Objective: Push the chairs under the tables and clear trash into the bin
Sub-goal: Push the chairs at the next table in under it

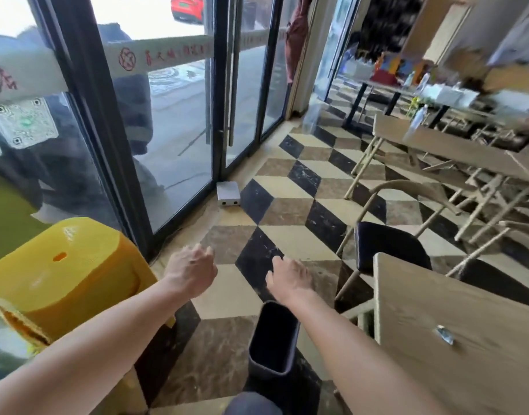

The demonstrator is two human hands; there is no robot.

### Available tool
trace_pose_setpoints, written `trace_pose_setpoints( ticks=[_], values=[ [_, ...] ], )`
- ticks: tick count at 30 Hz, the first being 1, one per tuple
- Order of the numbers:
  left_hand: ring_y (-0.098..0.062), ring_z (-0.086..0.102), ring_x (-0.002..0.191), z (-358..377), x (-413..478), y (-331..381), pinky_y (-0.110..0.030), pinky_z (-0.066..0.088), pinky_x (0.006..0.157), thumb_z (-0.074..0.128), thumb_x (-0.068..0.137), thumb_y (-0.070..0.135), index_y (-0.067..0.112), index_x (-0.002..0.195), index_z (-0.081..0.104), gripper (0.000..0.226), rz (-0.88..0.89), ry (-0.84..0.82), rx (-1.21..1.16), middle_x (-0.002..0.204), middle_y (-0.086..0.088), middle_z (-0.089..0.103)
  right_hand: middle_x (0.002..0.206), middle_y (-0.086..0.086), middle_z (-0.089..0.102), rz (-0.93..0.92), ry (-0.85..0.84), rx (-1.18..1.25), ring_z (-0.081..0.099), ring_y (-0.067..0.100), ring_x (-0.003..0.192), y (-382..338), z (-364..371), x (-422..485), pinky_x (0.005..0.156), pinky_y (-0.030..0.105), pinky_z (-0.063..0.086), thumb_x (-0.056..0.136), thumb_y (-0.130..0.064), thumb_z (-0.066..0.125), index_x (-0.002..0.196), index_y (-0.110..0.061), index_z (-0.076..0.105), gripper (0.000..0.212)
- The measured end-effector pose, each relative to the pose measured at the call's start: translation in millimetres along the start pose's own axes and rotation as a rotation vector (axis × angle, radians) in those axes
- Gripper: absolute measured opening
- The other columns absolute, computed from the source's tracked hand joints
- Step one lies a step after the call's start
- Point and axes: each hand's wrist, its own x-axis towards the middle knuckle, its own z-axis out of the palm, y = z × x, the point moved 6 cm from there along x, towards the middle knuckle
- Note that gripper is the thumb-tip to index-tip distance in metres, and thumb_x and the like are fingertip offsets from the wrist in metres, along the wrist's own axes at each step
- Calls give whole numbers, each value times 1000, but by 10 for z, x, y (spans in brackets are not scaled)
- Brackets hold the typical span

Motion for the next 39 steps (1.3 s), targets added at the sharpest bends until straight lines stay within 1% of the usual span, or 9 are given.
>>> trace_pose_setpoints(
  ticks=[4, 9, 13, 19, 24, 29, 34, 37, 39],
  values=[
    [-25, 60, 101, 72, 517, -162, -32, 42, 66, 40, 100, 40, 19, 126, 53, 36, 67, -47, -3, 111, -5, 60, 128, 13, 57, 67, -38, 8, 53, 34, 119, -101, 83, 332, 91, 41, 44, 102, -31, 46, 122, -14, 56, 28],
    [-25, 62, 99, 226, 1361, -56, -31, 44, 66, 43, 102, 38, 18, 125, 53, 32, 170, -58, -27, 111, -5, 61, 130, 12, 56, 140, -58, 51, 53, 32, 120, 20, 190, 1063, 93, 41, 45, 103, -31, 45, 125, -15, 55, 30],
    [-25, 63, 100, 296, 2236, 112, -33, 53, 70, 47, 102, 36, 19, 129, 53, 33, 228, -92, -29, 117, -5, 62, 129, 12, 56, 184, -70, 77, 53, 32, 119, 208, 212, 1835, 96, 43, 46, 103, -29, 44, 125, -14, 55, 29],
    [-25, 62, 99, -56, 3638, 339, -37, 56, 75, 45, 101, 35, 19, 125, 51, 29, 401, -48, -16, 110, -3, 61, 126, 11, 60, 245, -32, 101, 57, 33, 114, 457, -190, 3208, 90, 41, 46, 101, -25, 44, 122, -15, 57, 27],
    [-27, 62, 107, -34, 4564, 337, -38, 51, 76, 47, 99, 38, 19, 120, 53, 29, 348, -89, -11, 116, -4, 61, 123, 10, 60, 269, 1, 134, 57, 32, 111, 682, -436, 3944, 88, 40, 47, 102, -30, 45, 118, -14, 59, 26],
    [-27, 61, 107, 225, 5417, 629, -38, 49, 75, 44, 100, 39, 19, 122, 52, 31, 413, -160, 44, 116, -4, 60, 124, 12, 61, 356, -59, 91, 57, 33, 112, 1183, -394, 4518, 87, 40, 46, 100, -25, 43, 119, -14, 59, 26],
    [-26, 62, 102, 311, 6460, 1230, -38, 54, 78, 45, 99, 33, 19, 121, 56, 28, 538, -172, 40, 111, -4, 61, 130, 11, 58, 504, -63, 77, 55, 32, 119, 1915, -520, 5341, 91, 41, 44, 101, -24, 41, 128, -14, 57, 34],
    [-25, 60, 110, 338, 7168, 1679, -36, 52, 80, 42, 104, 35, 20, 132, 52, 34, 702, -167, 107, 125, -3, 58, 132, 12, 55, 569, -33, 84, 55, 34, 119, 2353, -719, 5928, 90, 43, 43, 101, -25, 42, 130, -15, 54, 33],
    [-25, 59, 115, 272, 7714, 1977, -37, 50, 84, 39, 104, 38, 20, 138, 48, 39, 757, -169, 101, 131, -4, 55, 131, 13, 56, 628, -6, 97, 56, 35, 117, 2640, -922, 6288, 89, 43, 44, 102, -28, 43, 129, -15, 54, 32]
  ],
)
